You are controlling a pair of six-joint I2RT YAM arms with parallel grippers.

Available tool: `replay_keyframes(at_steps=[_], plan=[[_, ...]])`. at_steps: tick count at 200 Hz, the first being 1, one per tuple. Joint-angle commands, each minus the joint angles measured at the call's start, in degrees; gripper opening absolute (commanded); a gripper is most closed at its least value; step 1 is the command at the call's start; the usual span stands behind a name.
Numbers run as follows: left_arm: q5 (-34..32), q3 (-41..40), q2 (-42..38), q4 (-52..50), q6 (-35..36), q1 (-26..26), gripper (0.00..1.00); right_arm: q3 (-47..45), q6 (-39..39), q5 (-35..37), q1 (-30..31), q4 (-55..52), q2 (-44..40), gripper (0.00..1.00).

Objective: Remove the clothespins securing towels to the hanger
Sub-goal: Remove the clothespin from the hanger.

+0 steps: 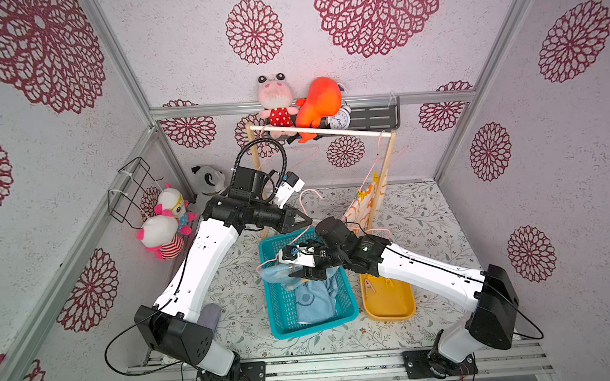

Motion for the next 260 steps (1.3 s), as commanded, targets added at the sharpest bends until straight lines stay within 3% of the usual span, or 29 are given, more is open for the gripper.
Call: replay_keyframes(at_steps=[1, 136, 260], plan=[[1.5, 1.7, 0.6, -0.5, 1.4, -0.5, 0.00, -0.3, -0.7, -1.4, -0.4, -0.5, -3.4, 0.54], [1.3, 2.0, 0.7, -1.1, 2.0, -0.4, 0.00, -2.0, -0.8, -1.1, 0.0, -1.1, -5.3, 0.56], [2.2, 2.3, 2.1, -0.7, 1.5, 0.0, 0.00, -4.6, -0.6, 6.1, 2.7, 3.1, -5.3, 0.56]])
